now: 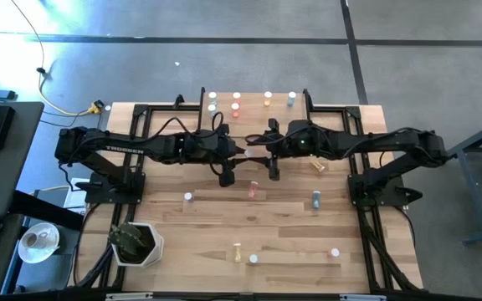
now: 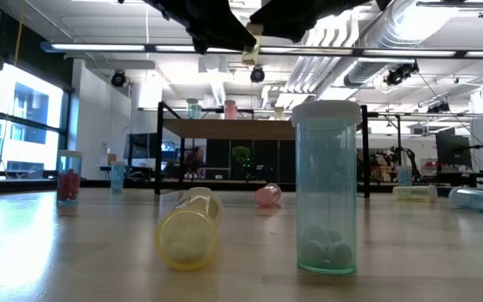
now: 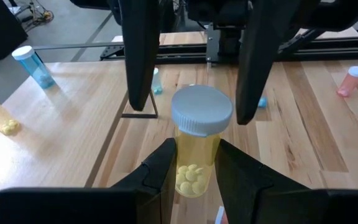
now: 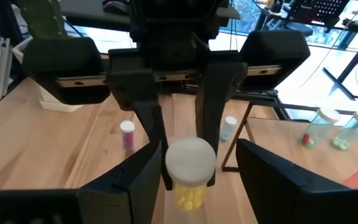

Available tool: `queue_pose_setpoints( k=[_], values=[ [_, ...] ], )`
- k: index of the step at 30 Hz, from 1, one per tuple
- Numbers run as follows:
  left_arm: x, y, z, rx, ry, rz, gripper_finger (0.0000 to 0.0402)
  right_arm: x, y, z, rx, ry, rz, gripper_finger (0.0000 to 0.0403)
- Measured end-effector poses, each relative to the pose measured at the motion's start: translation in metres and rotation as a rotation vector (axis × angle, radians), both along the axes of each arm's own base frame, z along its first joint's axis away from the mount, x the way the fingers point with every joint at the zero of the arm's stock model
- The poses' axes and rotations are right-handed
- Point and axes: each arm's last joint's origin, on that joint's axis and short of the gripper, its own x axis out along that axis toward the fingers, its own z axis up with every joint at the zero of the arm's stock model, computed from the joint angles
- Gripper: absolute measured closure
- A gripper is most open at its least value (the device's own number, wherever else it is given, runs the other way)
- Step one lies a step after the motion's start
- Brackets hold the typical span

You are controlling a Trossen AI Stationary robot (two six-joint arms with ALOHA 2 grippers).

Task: Pick and place medicine bottles onto shelf by color
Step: Put the yellow pill bottle on the shelf

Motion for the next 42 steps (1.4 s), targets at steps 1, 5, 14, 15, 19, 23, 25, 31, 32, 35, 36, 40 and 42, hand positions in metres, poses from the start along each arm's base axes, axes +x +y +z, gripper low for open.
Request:
queue_pose_setpoints(
  k=[1,5,14,15,19,23,25,31,32,35,36,40,42],
  values=[
    [0.0,0.0,0.0,0.0,0.0,0.0,0.0312,0.0,0.0,-0.0002,0.001,0.001,0.0,0.0203],
    [0.0,0.0,0.0,0.0,0.0,0.001,0.0312,-0.0001,0.0001,-0.0005,0.025,0.004,-0.004,0.0204],
    [0.001,0.0004,0.0023,0.005,-0.026,0.001,0.0312,0.0012,-0.0006,-0.0022,0.054,0.006,0.011,0.0232],
    [0.001,0.0004,0.0023,0.005,-0.026,0.001,0.0312,0.0013,-0.0007,-0.002,0.054,0.004,0.011,0.0237],
    [0.0009,0.0008,0.0022,0.005,-0.024,0.002,0.0312,0.0018,-0.0007,0.0,0.049,-0.017,0.013,0.0255],
    [0.0009,0.0007,0.0022,0.004,-0.024,0.001,0.0312,0.0016,-0.0013,-0.0009,0.049,-0.008,0.011,0.0266],
    [0.0009,0.0008,0.0022,0.004,-0.024,0.002,0.0312,0.0014,-0.0013,-0.0014,0.05,-0.002,0.011,0.0269],
    [0.0009,0.0007,0.0022,0.005,-0.024,0.001,0.0312,0.0014,-0.0013,-0.0015,0.05,-0.002,0.011,0.027],
    [0.0009,0.0007,0.0022,0.005,-0.024,0.001,0.0312,0.0014,-0.0013,-0.0014,0.05,-0.002,0.011,0.027],
    [0.0009,0.0008,0.0022,0.004,-0.024,0.002,0.0312,0.0014,-0.0013,-0.0014,0.05,-0.002,0.011,0.027],
    [0.0008,0.0006,0.0023,0.005,-0.025,0.001,0.0312,0.0014,-0.0013,-0.0014,0.05,-0.002,0.011,0.027],
    [0.0008,0.0006,0.0022,0.005,-0.024,0.001,0.0312,0.0014,-0.0013,-0.0014,0.05,-0.002,0.011,0.028],
    [0.0008,0.0007,0.0022,0.005,-0.024,0.002,0.0312,0.0014,-0.0013,-0.0014,0.05,-0.002,0.011,0.0289]
  ],
)
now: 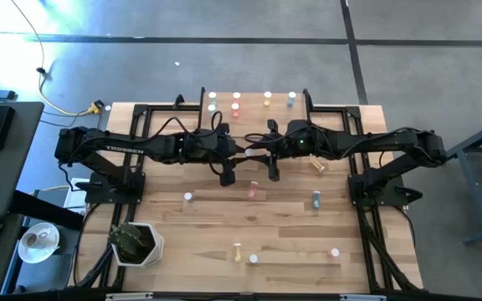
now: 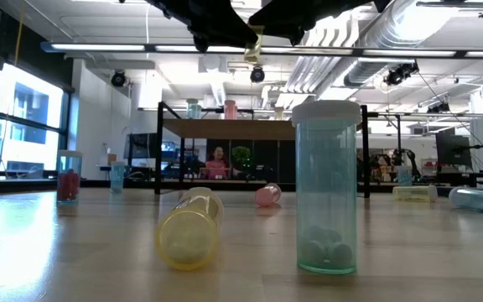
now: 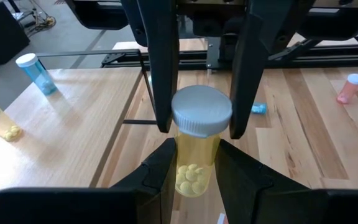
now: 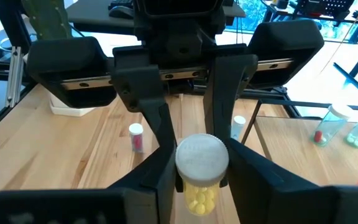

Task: Pick and place medicine bottles onto shelf by color
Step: Put the yellow pill bottle on the shelf

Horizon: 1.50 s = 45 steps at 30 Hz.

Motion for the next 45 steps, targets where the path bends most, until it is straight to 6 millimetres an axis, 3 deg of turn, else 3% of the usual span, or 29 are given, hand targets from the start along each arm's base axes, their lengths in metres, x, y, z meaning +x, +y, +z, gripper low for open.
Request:
queue_pose_setpoints(
  k=[17,31,38,45],
  values=[
    [0.0,0.0,0.0,0.001,-0.002,0.001,0.0309,0.0,0.0,0.0,0.0,0.0,0.0,0.0297],
    [0.0,0.0,0.0,-0.019,0.005,0.009,0.0212,-0.002,-0.001,0.0,-0.03,0.014,-0.02,0.0297],
    [-0.003,0.006,0.013,-0.055,0.048,0.045,0.021,-0.016,-0.006,0.014,-0.059,-0.015,-0.054,0.0297],
    [-0.006,0.011,0.024,-0.014,0.104,0.037,0.0211,-0.043,-0.022,0.04,-0.076,-0.098,-0.138,0.0297]
  ],
)
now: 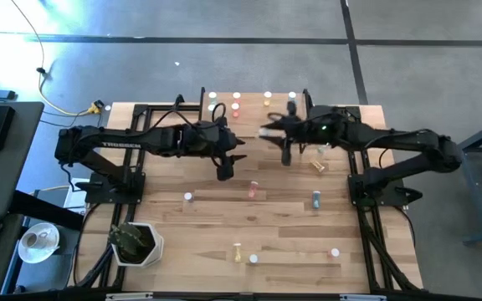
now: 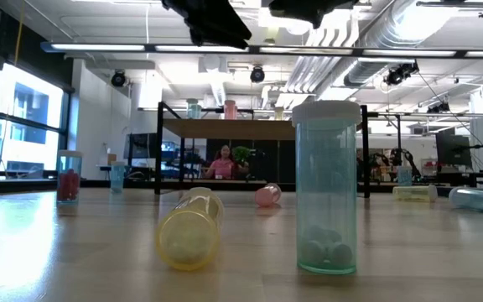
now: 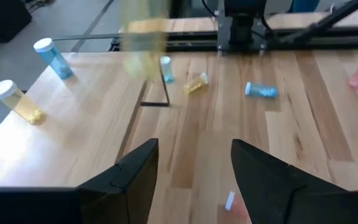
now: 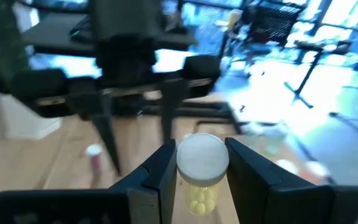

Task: Pick and place medicine bottles onto shelf by color
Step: Put the yellow pill bottle on the shelf

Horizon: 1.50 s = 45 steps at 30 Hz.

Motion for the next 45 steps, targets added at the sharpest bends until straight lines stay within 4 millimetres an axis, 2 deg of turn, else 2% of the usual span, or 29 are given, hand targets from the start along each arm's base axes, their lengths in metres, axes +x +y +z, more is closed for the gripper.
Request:
queue_pose_setpoints(
  k=[6,11,16,20,28,36,45],
  values=[
    [-0.018,0.006,0.014,0.01,-0.001,0.025,0.0213,-0.025,-0.019,0.021,-0.069,-0.079,-0.084,0.0297],
    [-0.032,0.011,0.024,0.01,-0.021,0.055,0.0213,-0.04,-0.039,0.029,-0.093,-0.129,-0.181,0.0297],
    [-0.04,0.014,0.006,-0.012,-0.026,0.084,0.0213,-0.048,-0.065,0.029,-0.057,-0.147,-0.256,0.0297],
    [-0.041,0.018,-0.013,-0.039,-0.054,0.096,0.0213,-0.047,-0.085,0.019,0.024,-0.131,-0.251,0.0297],
    [-0.043,0.02,-0.042,-0.08,-0.103,0.092,0.0213,-0.021,-0.113,-0.021,0.116,0.001,-0.283,0.0297],
    [-0.048,0.018,-0.063,-0.117,-0.139,0.097,0.0213,-0.006,-0.122,-0.049,0.193,0.106,-0.29,0.0297],
    [-0.048,0.017,-0.067,-0.127,-0.153,0.073,0.0213,0.002,-0.126,-0.067,0.255,0.159,-0.303,0.0297]
  ],
)
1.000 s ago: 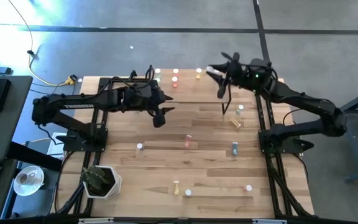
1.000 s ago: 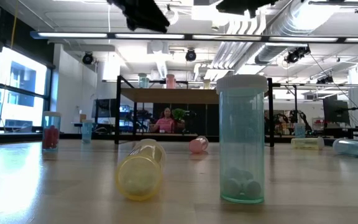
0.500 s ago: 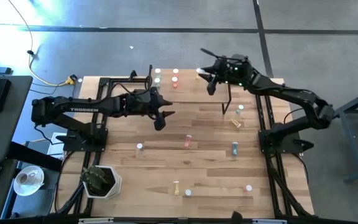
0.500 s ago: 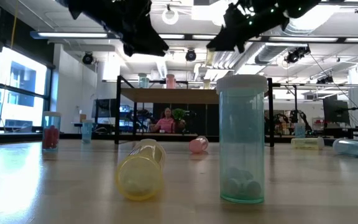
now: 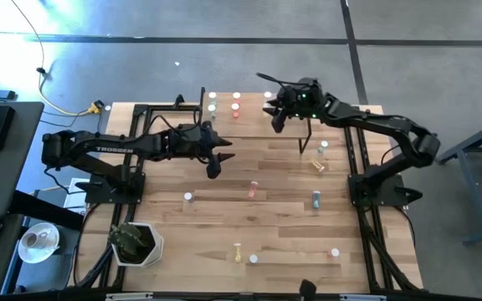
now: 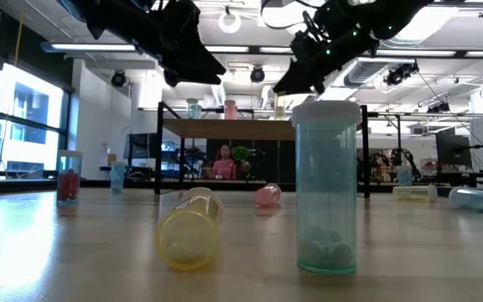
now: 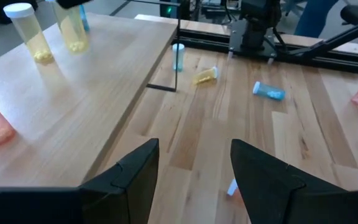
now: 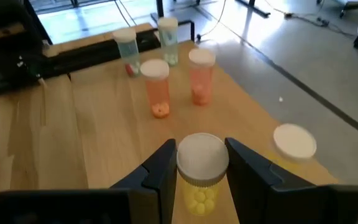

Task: Pick and place medicine bottles onto shelf by color
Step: Put the yellow pill bottle on the shelf

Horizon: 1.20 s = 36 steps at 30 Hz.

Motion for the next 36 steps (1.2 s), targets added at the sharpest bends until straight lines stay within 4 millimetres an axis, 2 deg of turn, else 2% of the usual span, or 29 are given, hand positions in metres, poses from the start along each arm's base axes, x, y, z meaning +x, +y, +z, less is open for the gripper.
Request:
queue_pose_setpoints(
  k=[7,36],
  values=[
    [0.0,0.0,0.0,0.0,0.0,0.0,0.0213,0.004,-0.003,-0.011,0.023,0.045,-0.013,0.0297],
    [0.0,0.0,0.0,0.0,-0.001,-0.001,0.0213,0.005,-0.004,-0.013,0.01,0.056,-0.019,0.0297]
  ],
)
